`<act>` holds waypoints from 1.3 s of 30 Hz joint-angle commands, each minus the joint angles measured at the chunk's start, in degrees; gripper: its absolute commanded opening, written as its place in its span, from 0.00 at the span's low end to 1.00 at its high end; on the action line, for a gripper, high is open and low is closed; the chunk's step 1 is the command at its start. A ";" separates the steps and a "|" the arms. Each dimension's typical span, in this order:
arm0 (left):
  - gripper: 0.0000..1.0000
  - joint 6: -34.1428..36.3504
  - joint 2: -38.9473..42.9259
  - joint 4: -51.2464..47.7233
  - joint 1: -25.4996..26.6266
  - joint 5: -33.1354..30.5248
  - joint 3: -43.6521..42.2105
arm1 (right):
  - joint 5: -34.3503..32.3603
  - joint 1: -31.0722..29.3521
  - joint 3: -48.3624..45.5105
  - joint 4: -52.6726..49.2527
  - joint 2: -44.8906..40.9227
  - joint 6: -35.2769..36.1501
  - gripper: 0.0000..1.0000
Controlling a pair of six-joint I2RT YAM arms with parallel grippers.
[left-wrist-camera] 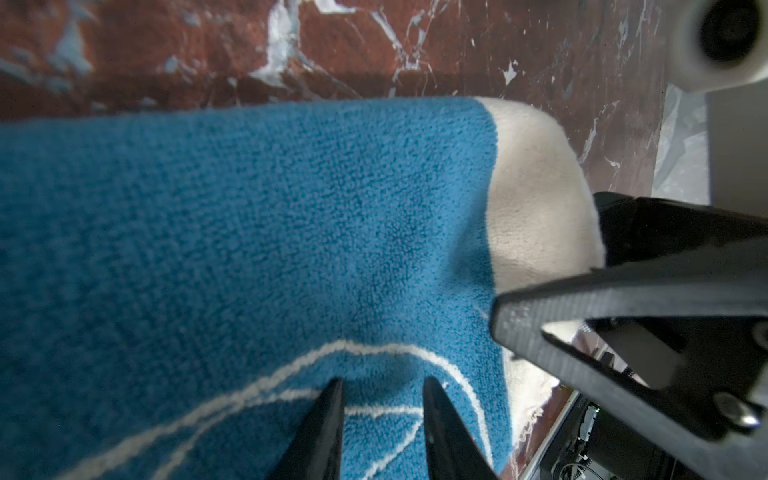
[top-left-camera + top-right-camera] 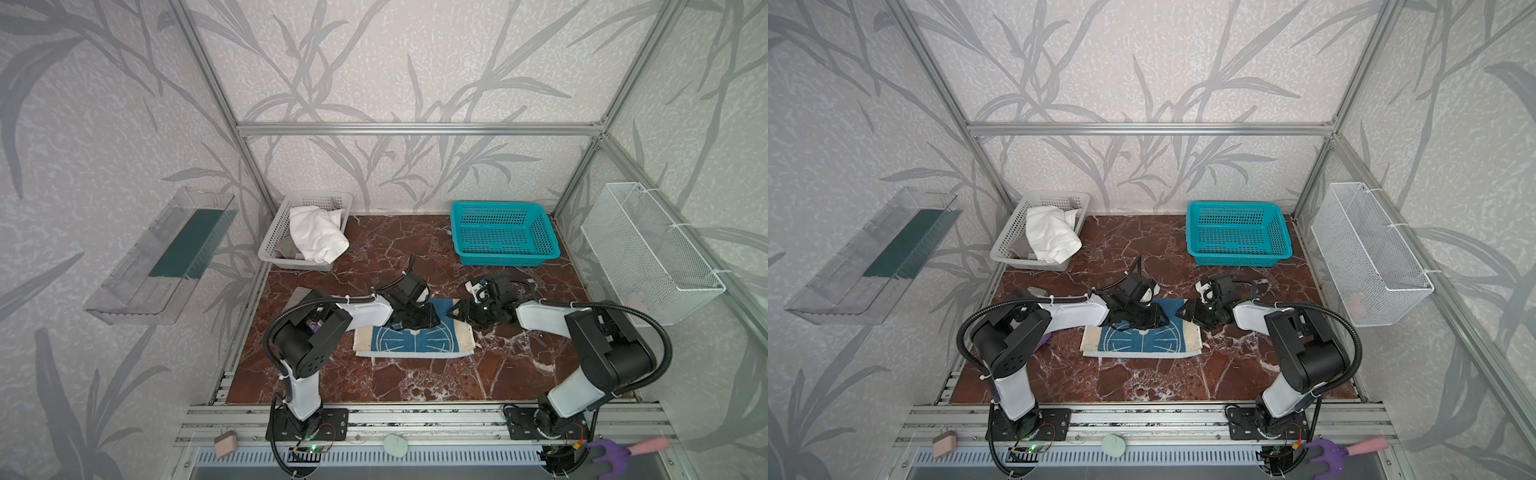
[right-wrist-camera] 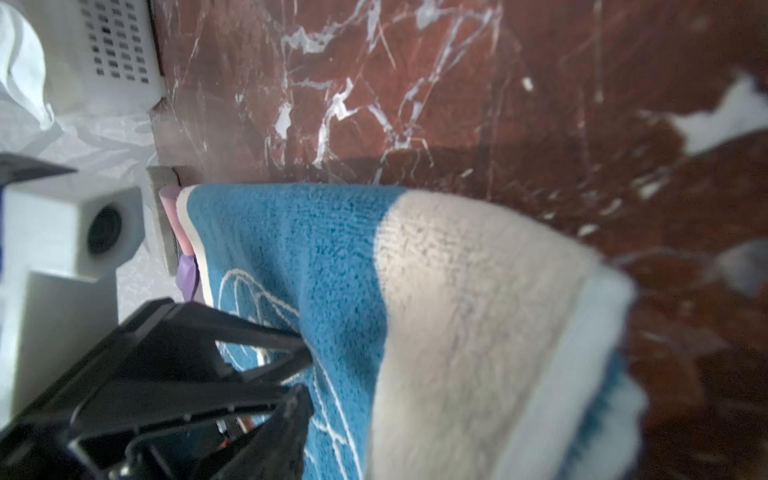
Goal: Fold and stack the towels
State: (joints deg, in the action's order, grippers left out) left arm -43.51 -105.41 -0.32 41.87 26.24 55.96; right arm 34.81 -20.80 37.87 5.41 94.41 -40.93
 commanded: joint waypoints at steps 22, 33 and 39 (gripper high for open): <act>0.35 10.40 14.77 -8.37 -16.27 -3.58 -9.38 | -21.59 -6.87 53.27 -43.16 18.69 19.30 0.00; 0.35 10.13 9.35 -6.73 -16.46 -2.02 -6.81 | -21.38 -2.35 78.51 -47.26 28.28 21.79 0.00; 0.35 9.36 6.33 -5.52 -17.41 -1.09 -6.18 | -22.51 5.09 98.99 -57.65 35.10 26.89 0.00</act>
State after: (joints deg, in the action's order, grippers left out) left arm -34.28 -97.36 -5.50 25.04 24.47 48.90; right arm 13.56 -19.81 130.19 -46.41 126.93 -17.23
